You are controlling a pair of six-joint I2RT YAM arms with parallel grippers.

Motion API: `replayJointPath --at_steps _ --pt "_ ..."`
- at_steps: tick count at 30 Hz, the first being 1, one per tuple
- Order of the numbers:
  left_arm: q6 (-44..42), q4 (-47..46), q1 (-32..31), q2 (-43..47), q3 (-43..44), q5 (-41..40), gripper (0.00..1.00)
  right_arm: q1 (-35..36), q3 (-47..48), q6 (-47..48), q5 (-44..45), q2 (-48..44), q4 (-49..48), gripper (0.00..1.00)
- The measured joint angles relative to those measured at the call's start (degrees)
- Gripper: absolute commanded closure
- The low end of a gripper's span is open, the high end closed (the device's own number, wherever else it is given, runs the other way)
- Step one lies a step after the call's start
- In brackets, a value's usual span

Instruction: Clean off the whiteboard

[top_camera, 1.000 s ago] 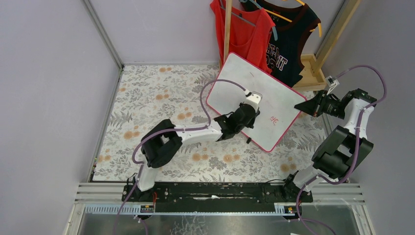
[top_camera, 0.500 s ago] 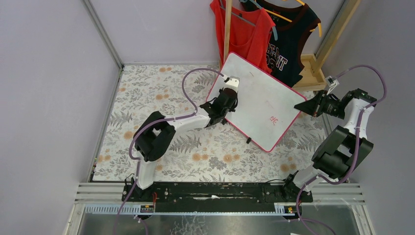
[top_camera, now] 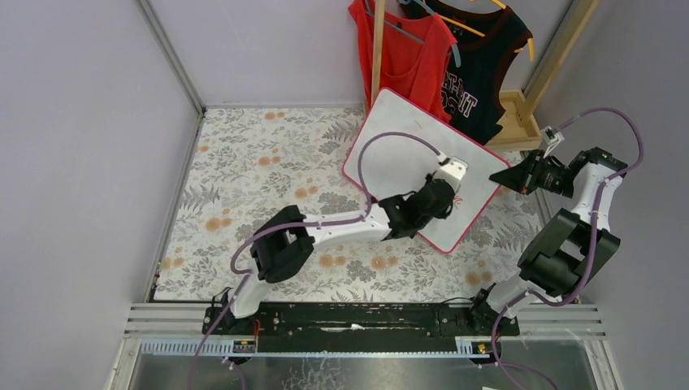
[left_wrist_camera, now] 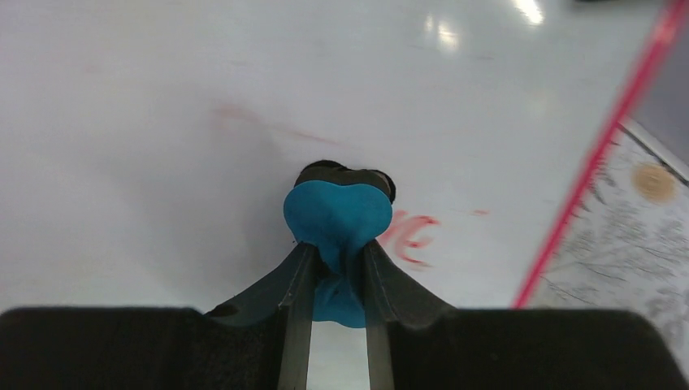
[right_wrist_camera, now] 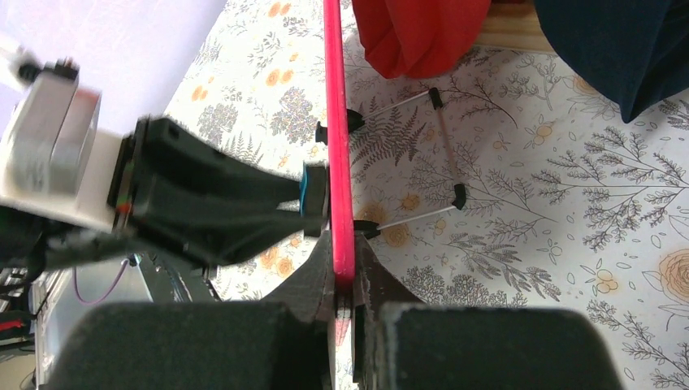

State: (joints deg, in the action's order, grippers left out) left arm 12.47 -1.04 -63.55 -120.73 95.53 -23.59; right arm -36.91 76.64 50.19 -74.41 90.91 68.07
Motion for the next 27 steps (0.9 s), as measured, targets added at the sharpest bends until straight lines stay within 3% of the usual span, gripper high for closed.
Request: replayJointPath --at_steps 7,16,27 --pt "0.33 0.26 -5.40 -3.32 3.58 0.66 1.00 0.00 0.02 0.83 -0.11 0.00 0.20 1.00" --pt "-1.25 0.33 -5.57 -3.69 3.58 -0.68 1.00 0.09 0.11 1.70 -0.26 0.02 0.44 1.00" --pt "-3.54 0.22 4.28 2.95 -5.33 -2.21 1.00 0.26 0.31 1.92 -0.31 0.17 0.92 1.00"
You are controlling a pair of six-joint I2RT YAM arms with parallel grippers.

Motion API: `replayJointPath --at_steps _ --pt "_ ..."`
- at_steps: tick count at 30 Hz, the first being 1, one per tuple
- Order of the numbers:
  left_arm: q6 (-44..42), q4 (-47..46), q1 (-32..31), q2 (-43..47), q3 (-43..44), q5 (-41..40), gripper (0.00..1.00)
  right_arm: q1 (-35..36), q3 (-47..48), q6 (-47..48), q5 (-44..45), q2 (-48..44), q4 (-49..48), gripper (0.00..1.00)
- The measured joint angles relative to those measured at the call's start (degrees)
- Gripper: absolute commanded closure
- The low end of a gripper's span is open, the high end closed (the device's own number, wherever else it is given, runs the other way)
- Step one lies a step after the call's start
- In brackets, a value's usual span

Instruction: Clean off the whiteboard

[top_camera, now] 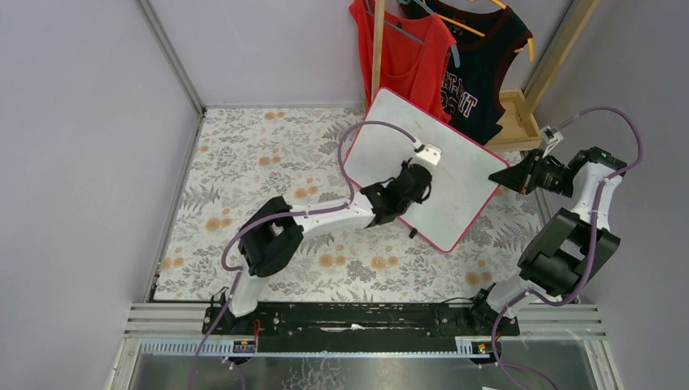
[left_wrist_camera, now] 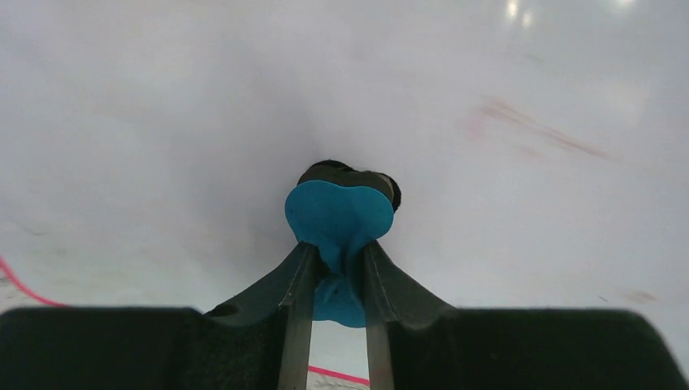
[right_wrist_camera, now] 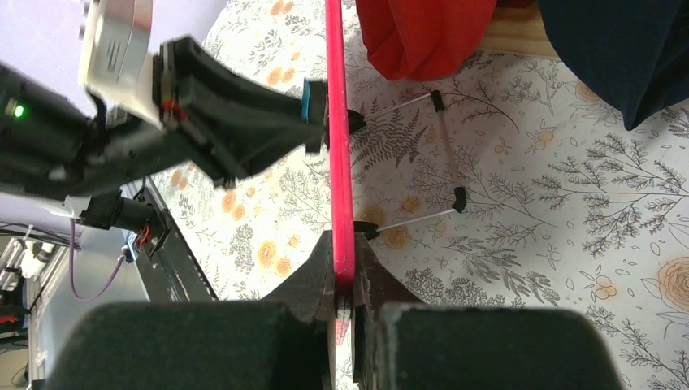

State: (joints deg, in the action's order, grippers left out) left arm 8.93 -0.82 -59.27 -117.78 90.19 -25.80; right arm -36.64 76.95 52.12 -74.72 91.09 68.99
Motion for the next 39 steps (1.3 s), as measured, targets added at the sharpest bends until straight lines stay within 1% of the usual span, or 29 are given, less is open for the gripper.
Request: replayJointPath --at_steps 4,8,16,21,24,33,39 --pt "-0.48 0.02 2.60 0.44 -0.09 -0.42 1.00 0.02 0.11 0.00 -0.02 0.11 0.50 1.00" --pt "-0.76 1.62 1.55 -0.37 2.27 -0.44 1.00 0.02 0.35 0.13 0.02 0.17 0.98 1.00" --pt "-1.97 2.82 -6.45 -6.10 13.11 -1.14 1.00 0.00 0.46 0.42 0.04 0.26 1.09 1.00" --pt "-1.88 3.50 -11.30 -7.93 13.84 0.55 1.00 0.02 0.48 0.59 0.02 0.26 1.25 1.00" --pt "-1.66 3.89 -12.46 -8.24 13.51 1.25 1.00 0.02 0.52 0.68 0.02 0.26 1.38 1.00" --pt "-2.27 3.48 -11.63 -8.13 11.54 0.28 1.00 0.11 0.57 1.64 0.04 0.26 1.22 1.00" --pt "-2.78 4.00 -8.39 -7.21 12.20 1.44 1.00 0.22 0.57 2.03 -0.04 0.46 0.90 1.00"
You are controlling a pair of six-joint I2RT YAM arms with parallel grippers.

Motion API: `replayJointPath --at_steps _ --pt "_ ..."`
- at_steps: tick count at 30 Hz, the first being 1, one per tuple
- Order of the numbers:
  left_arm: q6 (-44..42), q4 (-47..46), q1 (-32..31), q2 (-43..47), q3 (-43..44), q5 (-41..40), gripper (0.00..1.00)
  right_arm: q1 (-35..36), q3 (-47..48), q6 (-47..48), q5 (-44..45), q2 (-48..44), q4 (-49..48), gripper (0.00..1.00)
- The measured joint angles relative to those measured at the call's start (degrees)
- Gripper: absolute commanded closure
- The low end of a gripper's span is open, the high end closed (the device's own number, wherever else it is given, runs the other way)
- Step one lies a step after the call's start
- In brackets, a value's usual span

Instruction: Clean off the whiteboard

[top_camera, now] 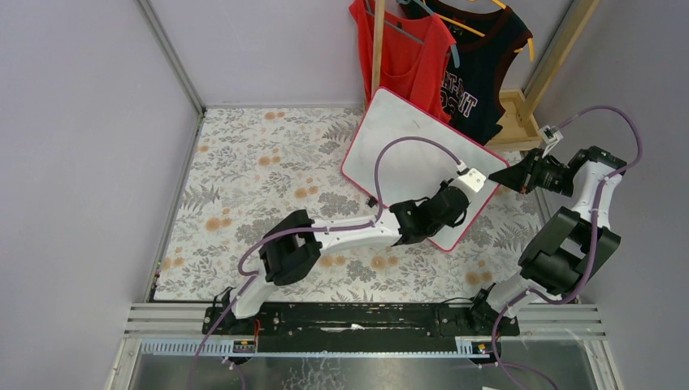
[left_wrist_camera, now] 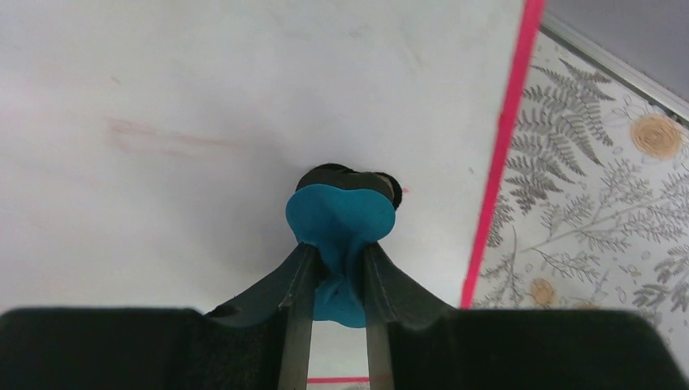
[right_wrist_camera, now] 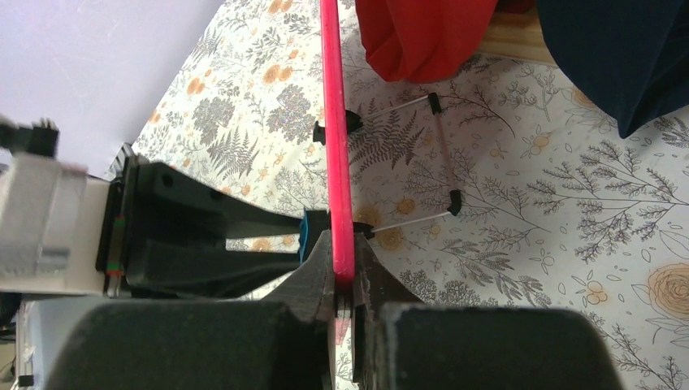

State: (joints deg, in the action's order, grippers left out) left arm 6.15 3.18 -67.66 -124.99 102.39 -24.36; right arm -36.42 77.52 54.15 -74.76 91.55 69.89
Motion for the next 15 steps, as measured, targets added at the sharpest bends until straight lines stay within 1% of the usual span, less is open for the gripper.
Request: replayJointPath --at_steps 9,15 --pt "-1.51 1.88 3.17 -0.74 8.31 0.72 1.00 0.00 0.07 -0.04 -0.35 0.35 0.55 1.00" --pt "-1.51 1.97 2.32 -1.99 10.25 1.68 1.00 0.00 0.09 -0.02 -0.35 0.35 0.66 1.00"
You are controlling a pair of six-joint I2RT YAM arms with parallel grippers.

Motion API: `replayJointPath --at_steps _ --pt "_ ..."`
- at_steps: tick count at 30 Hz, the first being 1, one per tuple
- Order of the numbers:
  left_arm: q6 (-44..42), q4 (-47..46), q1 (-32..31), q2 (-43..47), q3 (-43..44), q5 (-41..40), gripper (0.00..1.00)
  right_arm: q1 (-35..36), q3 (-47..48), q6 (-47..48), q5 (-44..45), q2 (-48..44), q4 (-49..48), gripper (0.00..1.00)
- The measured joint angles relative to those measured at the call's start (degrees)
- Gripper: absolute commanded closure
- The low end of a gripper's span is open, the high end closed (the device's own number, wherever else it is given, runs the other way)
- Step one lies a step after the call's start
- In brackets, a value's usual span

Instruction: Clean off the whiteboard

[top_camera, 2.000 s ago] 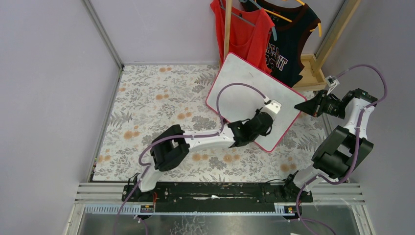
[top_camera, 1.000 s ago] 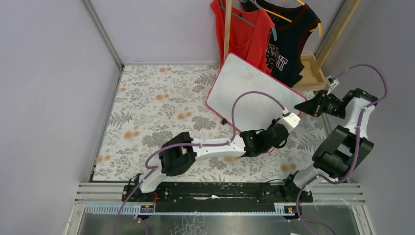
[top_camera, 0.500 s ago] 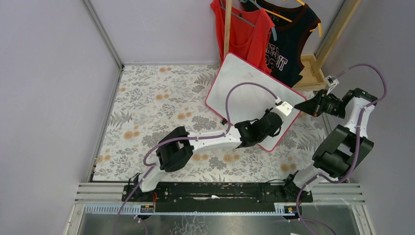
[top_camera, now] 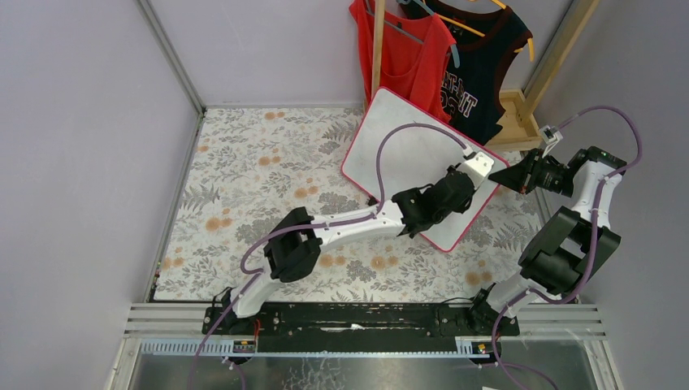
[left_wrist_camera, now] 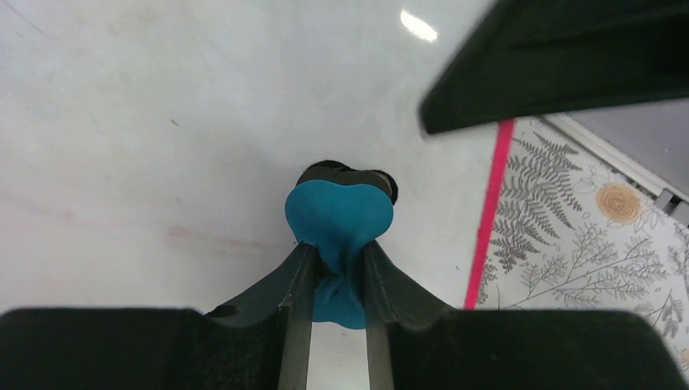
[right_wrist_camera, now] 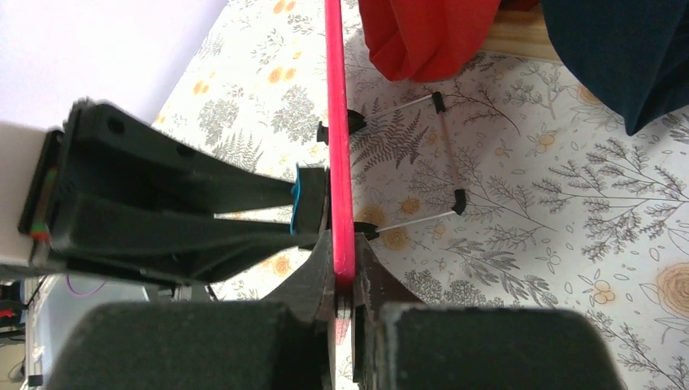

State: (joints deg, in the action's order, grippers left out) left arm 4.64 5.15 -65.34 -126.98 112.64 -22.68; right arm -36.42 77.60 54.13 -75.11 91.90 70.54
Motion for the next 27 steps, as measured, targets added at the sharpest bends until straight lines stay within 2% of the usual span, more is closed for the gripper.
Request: replayJointPath --at_steps 10,19,27 --pt "0.20 0.13 -2.45 -1.53 -0.37 0.81 1.00 -0.13 0.00 0.02 0.22 0.11 -0.15 1.00" --pt "2.23 -2.19 -2.95 0.96 -8.33 2.14 1.00 -0.11 0.00 0.17 0.22 0.11 -0.17 1.00" --pt "1.44 -3.06 -3.30 1.16 -9.57 1.22 1.00 -0.11 0.00 0.39 0.22 0.11 -0.17 1.00"
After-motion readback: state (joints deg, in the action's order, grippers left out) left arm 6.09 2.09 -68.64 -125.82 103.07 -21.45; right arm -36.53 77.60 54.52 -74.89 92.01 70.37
